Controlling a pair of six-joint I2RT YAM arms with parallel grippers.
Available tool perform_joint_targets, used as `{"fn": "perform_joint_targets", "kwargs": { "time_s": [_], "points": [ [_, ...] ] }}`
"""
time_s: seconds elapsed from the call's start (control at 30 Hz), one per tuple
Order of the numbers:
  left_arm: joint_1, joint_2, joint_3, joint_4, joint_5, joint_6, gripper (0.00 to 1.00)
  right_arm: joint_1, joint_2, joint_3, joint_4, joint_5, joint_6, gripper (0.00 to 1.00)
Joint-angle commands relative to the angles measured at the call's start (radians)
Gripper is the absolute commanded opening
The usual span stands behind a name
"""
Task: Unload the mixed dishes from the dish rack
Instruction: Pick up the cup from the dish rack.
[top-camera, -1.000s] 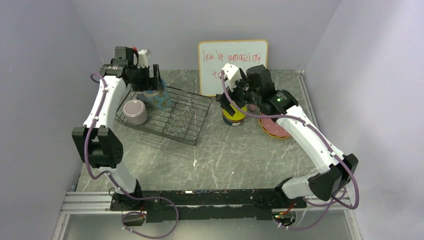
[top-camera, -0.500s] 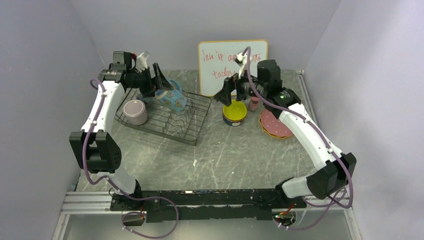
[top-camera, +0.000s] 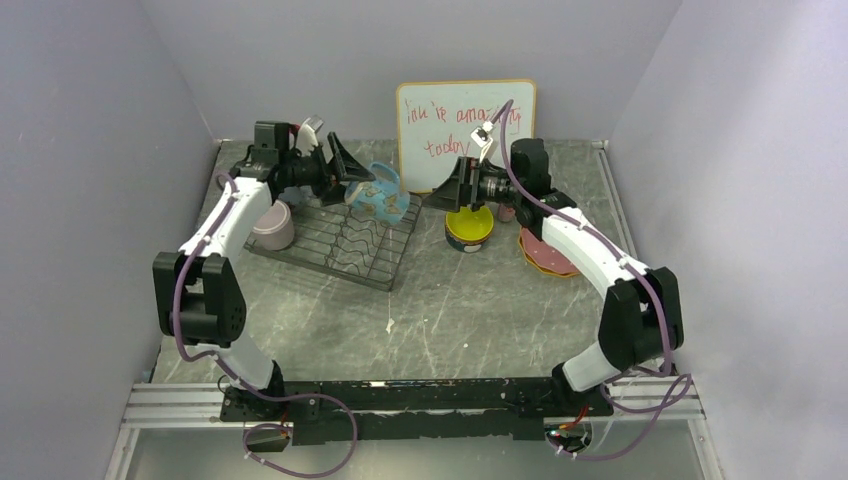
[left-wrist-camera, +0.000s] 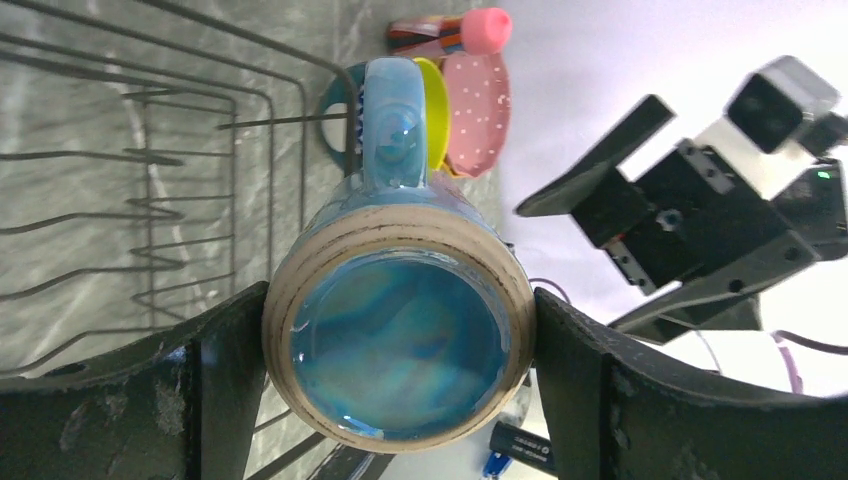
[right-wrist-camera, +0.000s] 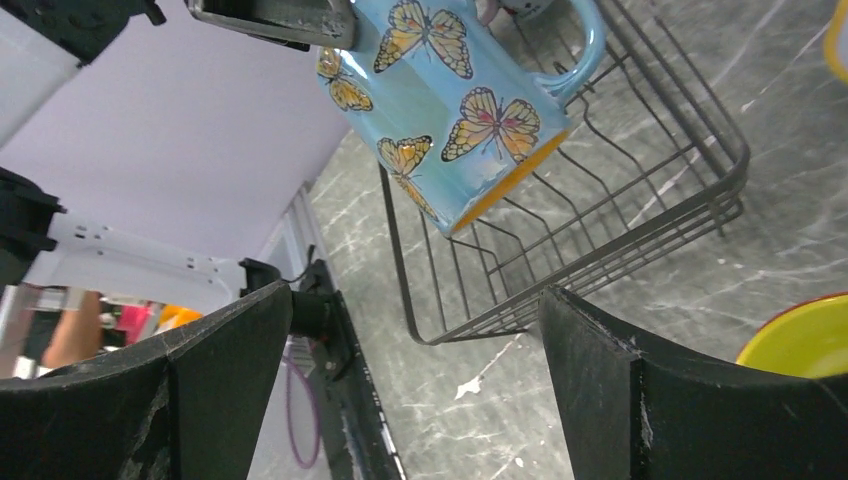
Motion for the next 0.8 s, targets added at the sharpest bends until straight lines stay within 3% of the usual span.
{"fn": "perform_joint_targets", "kwargs": {
  "time_s": [0.0, 0.23, 0.77],
  "points": [
    [-0.043, -0.071, 0.01, 0.285, 0.125, -0.165, 0.03, -0.021, 0.024, -0.042, 0.252, -0.096, 0.168, 0.96],
    [-0.086, -0.058, -0.035, 0.507, 0.149, -0.33, 0.03, -0.027, 0.069, -0.071, 0.405, -0.147, 0.278, 0.92],
    [-0.127, -0.03, -0.158, 0.848, 0.166, -0.561, 0.02, -0.028, 0.163, -0.062, 0.754, -0.214, 0.531, 0.67]
  ]
}}
